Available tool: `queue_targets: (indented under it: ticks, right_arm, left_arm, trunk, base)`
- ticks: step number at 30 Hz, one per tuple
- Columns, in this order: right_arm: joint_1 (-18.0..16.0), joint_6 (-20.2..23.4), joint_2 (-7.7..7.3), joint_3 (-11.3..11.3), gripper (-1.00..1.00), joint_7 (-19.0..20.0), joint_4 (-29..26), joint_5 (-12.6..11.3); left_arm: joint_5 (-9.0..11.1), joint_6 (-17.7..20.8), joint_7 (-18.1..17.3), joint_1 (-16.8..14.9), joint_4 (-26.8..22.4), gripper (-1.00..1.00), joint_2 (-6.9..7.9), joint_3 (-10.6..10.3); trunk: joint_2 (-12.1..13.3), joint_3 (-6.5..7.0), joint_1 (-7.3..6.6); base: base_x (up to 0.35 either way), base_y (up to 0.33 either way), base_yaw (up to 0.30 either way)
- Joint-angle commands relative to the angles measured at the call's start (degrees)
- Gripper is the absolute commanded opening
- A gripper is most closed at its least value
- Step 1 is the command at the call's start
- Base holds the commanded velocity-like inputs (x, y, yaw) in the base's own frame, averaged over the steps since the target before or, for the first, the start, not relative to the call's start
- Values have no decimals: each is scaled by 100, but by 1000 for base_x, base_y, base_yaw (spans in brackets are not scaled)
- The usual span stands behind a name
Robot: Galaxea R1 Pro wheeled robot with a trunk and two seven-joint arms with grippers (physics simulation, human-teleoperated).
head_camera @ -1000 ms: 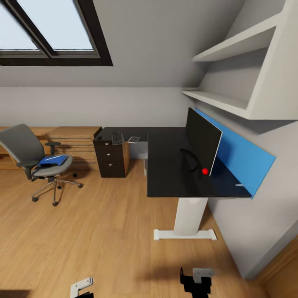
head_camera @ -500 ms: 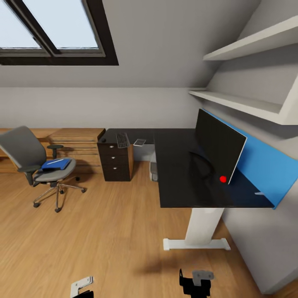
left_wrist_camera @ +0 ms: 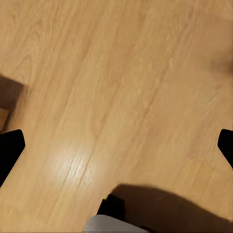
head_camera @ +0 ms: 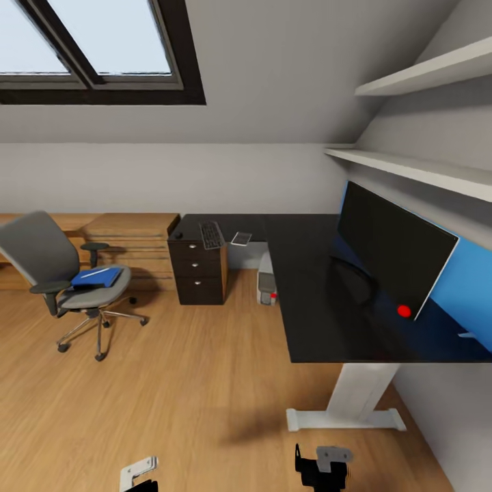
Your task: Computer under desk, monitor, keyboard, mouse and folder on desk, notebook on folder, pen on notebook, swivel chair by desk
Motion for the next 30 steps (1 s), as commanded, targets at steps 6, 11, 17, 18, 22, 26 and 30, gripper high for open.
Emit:
queue_targets:
  ticks: [6, 11, 17, 18, 22, 26, 30]
  right_arm:
    - [-5, -81, -1, 37, 100, -35, 12, -38]
    - [-5, -94, 9, 46, 100, -35, 87, -39]
    - [-5, -97, 9, 45, 100, -35, 112, -37]
    - [-5, -97, -4, 44, 100, -35, 119, -17]
    - [-5, -96, -38, 47, 100, -32, 174, 3]
    - [-5, -97, -180, 51, 100, -26, 383, 2]
    - [-5, -98, -214, 52, 100, -26, 456, -5]
  left_arm:
    - [52, -8, 30, 20, -13, 100, 0, -45]
    - [58, -8, 37, 23, -13, 100, 5, -39]
    - [56, -52, 63, 23, -11, 100, 20, -34]
    - [50, -93, 74, 23, -12, 100, 79, -30]
    - [35, -118, 80, 23, -13, 100, 130, -33]
    - [22, -127, 82, 23, -13, 100, 131, -42]
    - [14, -136, 82, 23, -13, 100, 121, -49]
  trunk:
    - [-4, -10, 3]
    - [-4, -11, 3]
    - [-4, -11, 3]
    - [-4, -11, 3]
    - [-4, -11, 3]
    - [-4, -11, 3]
    - [-4, -11, 3]
  base:
    - [251, 257, 0]
    - [250, 257, 0]
    - [254, 250, 0]
    - [287, 203, 0]
    - [302, 170, 0]
    - [319, 82, 0]
    - [326, 27, 0]
